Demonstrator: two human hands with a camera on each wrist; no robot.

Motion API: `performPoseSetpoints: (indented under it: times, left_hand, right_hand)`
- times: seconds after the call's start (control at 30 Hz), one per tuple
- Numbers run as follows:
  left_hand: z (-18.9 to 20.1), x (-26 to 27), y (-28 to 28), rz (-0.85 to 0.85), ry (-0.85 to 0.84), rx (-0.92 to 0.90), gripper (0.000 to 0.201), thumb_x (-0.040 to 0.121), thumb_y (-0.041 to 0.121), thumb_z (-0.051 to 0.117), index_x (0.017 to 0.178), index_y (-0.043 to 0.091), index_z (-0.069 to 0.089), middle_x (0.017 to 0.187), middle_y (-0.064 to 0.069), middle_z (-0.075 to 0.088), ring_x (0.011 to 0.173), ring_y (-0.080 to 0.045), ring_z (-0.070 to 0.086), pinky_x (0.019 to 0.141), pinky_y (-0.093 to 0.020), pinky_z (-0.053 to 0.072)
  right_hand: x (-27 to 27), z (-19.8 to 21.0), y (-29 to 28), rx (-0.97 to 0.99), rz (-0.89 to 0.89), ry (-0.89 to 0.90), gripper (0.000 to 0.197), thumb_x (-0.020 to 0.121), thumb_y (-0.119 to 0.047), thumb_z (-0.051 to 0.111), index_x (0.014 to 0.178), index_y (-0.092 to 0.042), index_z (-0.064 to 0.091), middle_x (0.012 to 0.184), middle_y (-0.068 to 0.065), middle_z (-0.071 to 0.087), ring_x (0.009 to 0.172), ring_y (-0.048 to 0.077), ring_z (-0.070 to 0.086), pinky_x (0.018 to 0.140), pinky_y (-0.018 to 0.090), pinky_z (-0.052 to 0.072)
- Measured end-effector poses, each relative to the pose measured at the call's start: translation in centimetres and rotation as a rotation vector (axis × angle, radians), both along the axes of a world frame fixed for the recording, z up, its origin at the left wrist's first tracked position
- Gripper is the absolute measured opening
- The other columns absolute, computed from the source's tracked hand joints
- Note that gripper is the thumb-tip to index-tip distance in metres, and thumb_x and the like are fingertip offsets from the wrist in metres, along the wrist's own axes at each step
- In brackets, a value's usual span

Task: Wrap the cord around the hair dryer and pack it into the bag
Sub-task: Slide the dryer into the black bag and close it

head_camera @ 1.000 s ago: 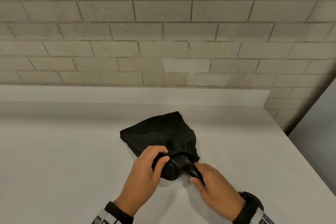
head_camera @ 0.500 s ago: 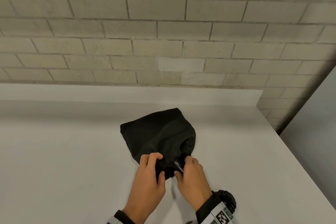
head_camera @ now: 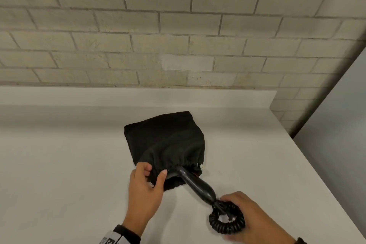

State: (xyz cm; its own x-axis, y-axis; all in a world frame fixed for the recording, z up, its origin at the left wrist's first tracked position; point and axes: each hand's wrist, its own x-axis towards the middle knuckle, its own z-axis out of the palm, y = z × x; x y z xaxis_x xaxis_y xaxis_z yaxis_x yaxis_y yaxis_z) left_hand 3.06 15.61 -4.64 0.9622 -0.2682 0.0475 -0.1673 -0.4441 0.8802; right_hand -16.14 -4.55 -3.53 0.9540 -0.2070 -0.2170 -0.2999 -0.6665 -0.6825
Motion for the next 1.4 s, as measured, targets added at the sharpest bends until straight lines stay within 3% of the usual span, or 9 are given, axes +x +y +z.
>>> performPoseSetpoints:
  times: [0.1,0.27,0.4,0.5,0.63,0.87,1.03,1.13,1.4]
  left_hand:
    - [-0.2,-0.3,0.0,-0.002,0.026,-0.009,0.033,0.085,0.021,0.076,0.106,0.020,0.051,0.102,0.003,0.055,0.094,-0.016,0.057,0.078,-0.024,0.049]
    - [0.6,-1.3,-0.4,-0.045,0.065,-0.033,0.034,0.084,0.010,0.075,0.108,0.021,0.054,0.105,0.004,0.062,0.097,-0.018,0.063,0.093,-0.038,0.056]
    - [1.1,-2.2,-0.7,-0.170,0.036,-0.138,0.027,0.085,0.009,0.074,0.105,0.024,0.062,0.096,0.007,0.069,0.087,-0.015,0.070,0.082,-0.031,0.060]
    - [2.0,-2.6,-0.8,-0.255,-0.011,-0.199,0.027,0.089,0.007,0.069,0.108,0.025,0.065,0.095,0.014,0.072,0.095,-0.004,0.069,0.080,-0.017,0.057]
    - [3.3,-2.0,-0.3,-0.281,0.019,-0.253,0.027,0.093,0.006,0.064,0.111,0.026,0.066,0.099,0.023,0.070,0.101,0.001,0.066,0.081,-0.009,0.050]
    - [5.0,-3.2,-0.1,-0.318,0.058,-0.311,0.026,0.094,0.014,0.064,0.111,0.032,0.063,0.099,0.023,0.070,0.099,-0.002,0.068,0.083,-0.020,0.057]
    - [5.4,-2.2,0.3,-0.174,-0.005,-0.346,0.021,0.092,0.015,0.066,0.101,0.034,0.065,0.091,0.023,0.069,0.089,-0.001,0.068,0.070,-0.015,0.056]
    - [5.3,-1.8,0.8,-0.131,-0.050,-0.300,0.018,0.092,0.019,0.066,0.099,0.035,0.066,0.088,0.020,0.069,0.091,-0.001,0.066,0.071,-0.011,0.054]
    - [5.5,-3.6,0.8,-0.360,-0.183,-0.123,0.028,0.091,0.015,0.068,0.110,0.036,0.064,0.101,0.021,0.068,0.103,0.003,0.060,0.077,-0.006,0.048]
  right_hand:
    - [0.5,-1.8,0.6,0.032,-0.098,-0.128,0.040,0.067,-0.030,0.076,0.102,-0.047,0.067,0.101,-0.018,0.062,0.101,-0.003,0.060,0.093,0.017,0.045]
    - [2.2,-1.2,2.5,0.111,-0.158,-0.196,0.042,0.067,-0.019,0.073,0.102,-0.041,0.064,0.100,-0.017,0.061,0.100,0.001,0.060,0.088,0.018,0.047]
    - [4.6,0.2,4.0,0.102,-0.211,-0.345,0.040,0.073,-0.021,0.072,0.107,-0.037,0.057,0.105,-0.013,0.059,0.095,0.004,0.059,0.082,0.015,0.047]
    - [6.5,0.9,5.1,0.104,-0.256,-0.439,0.034,0.085,-0.020,0.069,0.108,-0.036,0.049,0.104,-0.013,0.057,0.088,0.008,0.060,0.074,0.023,0.053]
    - [8.1,0.5,5.8,-0.035,-0.239,-0.495,0.036,0.092,-0.022,0.062,0.102,-0.045,0.036,0.103,-0.021,0.045,0.088,0.007,0.054,0.069,0.019,0.050]
    - [9.9,-0.2,6.3,-0.151,-0.294,-0.484,0.041,0.093,-0.016,0.060,0.118,-0.036,0.035,0.118,-0.015,0.037,0.095,0.006,0.056,0.078,0.010,0.049]
    - [8.3,-0.4,6.8,0.133,-0.152,-0.479,0.049,0.095,-0.031,0.056,0.130,-0.044,0.025,0.128,-0.023,0.043,0.109,-0.005,0.052,0.088,0.009,0.046]
    - [7.6,-1.3,6.4,0.084,-0.122,-0.575,0.034,0.100,-0.038,0.042,0.128,-0.058,0.035,0.127,-0.020,0.054,0.106,0.002,0.061,0.089,0.012,0.048]
    - [9.4,-0.8,6.9,-0.033,-0.050,-0.637,0.026,0.096,-0.031,0.052,0.111,-0.019,0.069,0.106,-0.004,0.068,0.093,0.003,0.064,0.080,0.021,0.056]
